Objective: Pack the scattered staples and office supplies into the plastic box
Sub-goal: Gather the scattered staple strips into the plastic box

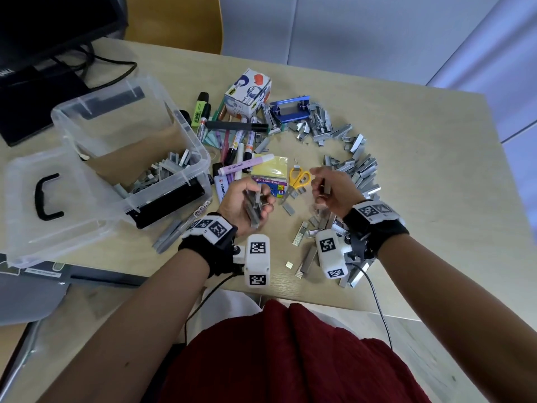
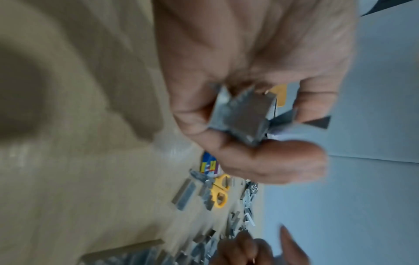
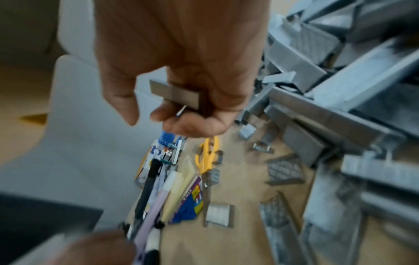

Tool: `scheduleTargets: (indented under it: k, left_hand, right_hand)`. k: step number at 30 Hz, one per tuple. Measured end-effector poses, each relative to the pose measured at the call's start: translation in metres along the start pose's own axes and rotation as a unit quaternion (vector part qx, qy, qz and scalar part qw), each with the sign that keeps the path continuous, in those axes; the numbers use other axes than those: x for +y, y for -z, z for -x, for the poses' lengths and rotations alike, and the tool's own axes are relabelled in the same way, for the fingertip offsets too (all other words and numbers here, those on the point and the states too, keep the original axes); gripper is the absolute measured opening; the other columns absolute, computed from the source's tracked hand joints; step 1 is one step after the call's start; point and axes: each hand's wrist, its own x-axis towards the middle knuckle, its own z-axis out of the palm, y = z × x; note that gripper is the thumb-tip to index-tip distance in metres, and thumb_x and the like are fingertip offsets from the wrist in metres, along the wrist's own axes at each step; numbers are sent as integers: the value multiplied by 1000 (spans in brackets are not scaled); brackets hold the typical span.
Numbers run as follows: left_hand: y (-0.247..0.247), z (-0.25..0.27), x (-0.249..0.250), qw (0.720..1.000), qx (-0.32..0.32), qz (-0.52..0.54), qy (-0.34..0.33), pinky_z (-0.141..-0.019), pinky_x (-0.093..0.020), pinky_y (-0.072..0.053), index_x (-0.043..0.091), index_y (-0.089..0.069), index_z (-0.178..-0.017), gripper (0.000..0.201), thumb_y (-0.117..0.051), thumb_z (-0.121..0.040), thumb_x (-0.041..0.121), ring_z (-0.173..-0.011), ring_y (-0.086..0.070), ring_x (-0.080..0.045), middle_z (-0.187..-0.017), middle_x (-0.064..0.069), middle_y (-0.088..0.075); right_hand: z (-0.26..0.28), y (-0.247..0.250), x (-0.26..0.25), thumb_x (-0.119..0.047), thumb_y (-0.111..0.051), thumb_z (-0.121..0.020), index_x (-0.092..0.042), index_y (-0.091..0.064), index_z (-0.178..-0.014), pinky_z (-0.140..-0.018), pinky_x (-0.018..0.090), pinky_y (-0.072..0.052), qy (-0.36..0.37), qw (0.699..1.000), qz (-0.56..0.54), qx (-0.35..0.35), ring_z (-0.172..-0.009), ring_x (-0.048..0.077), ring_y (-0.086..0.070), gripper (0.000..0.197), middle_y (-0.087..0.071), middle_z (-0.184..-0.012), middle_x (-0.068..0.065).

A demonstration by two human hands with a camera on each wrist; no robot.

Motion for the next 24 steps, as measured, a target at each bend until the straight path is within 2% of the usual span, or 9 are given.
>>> scheduleTargets:
  k: [2, 5, 7, 10, 12, 15, 19, 21, 24]
  left_hand:
    - [-1, -6, 2, 1000, 14, 21, 8, -35, -9, -32, 13, -53, -47, 45, -36, -88, 20, -37, -44, -10, -51, -1, -49]
    - [-8, -17, 4, 998, 49, 32, 36, -27, -10, -23, 17, -44, -42, 53, -46, -94, 28, -28, -36, -4, -41, 5, -39]
    - [-11, -21, 3, 996, 80, 0, 40, -25, -11, -20, 17, -36, -51, 46, -48, -94, 26, -24, -31, -3, -37, 7, -36]
    - [-15, -25, -1, 978, 135, -160, 9, -28, -9, -17, 15, -36, -57, 40, -51, -94, 20, -24, -30, -3, -42, 3, -38]
    - [-15, -24, -3, 934, 168, -316, -13, -32, -9, -19, 13, -40, -57, 36, -56, -89, 16, -26, -31, -7, -50, -2, -38]
    - [-14, -24, -6, 834, 189, -516, -50, -43, -19, -24, 16, -36, -57, 34, -58, -82, 13, -46, -35, -17, -54, -2, -35]
    - [-15, -32, -10, 754, 162, -631, -89, -53, -29, -22, 16, -36, -61, 31, -62, -77, 14, -64, -36, -21, -62, -2, -35]
    - [-17, -35, -11, 724, 128, -669, -107, -58, -28, -29, 12, -54, -80, 11, -64, -79, 15, -71, -45, -24, -71, -4, -45]
    - [-19, -38, -11, 689, 66, -710, -129, -67, -30, -38, 14, -57, -102, 23, -66, -81, 17, -83, -54, -29, -75, 2, -50]
  right_hand:
    - [-4, -3, -2, -16, -60, -85, -9, -47, -59, -46, 23, -26, 45, 977, 201, 54, -45, 14, -33, 30, -39, -51, 2]
    - [-8, -14, 2, -23, -53, -88, -12, -40, -56, -52, 24, -32, 120, 852, 500, 97, -51, 17, -39, 36, -39, -55, 2]
    - [-9, -22, 7, -34, -53, -89, -12, -45, -74, -59, 28, -36, 121, 790, 593, 97, -67, 22, -48, 28, -47, -70, 4]
    - [-10, -29, 10, -43, -54, -88, -6, -48, -105, -68, 34, -39, 87, 739, 662, 86, -90, 28, -56, 42, -57, -96, 12]
    - [-11, -31, 12, -38, -52, -91, -2, -45, -112, -71, 36, -40, 89, 730, 673, 71, -100, 34, -57, 43, -58, -110, 17]
    - [-10, -33, 12, -31, -47, -94, 0, -42, -117, -71, 34, -34, 100, 738, 666, 45, -106, 38, -55, 39, -55, -116, 22]
    - [-12, -32, 9, -27, -51, -92, 2, -43, -115, -70, 34, -34, 101, 751, 652, 20, -104, 38, -54, 37, -55, -113, 23]
    - [-16, -29, 9, -23, -59, -84, 0, -50, -102, -66, 31, -34, 99, 763, 639, 11, -97, 34, -55, 31, -57, -106, 22]
    - [-23, -21, 6, -19, -70, -74, -9, -43, -65, -55, 24, -34, 72, 825, 560, 21, -68, 21, -50, 30, -55, -74, 9]
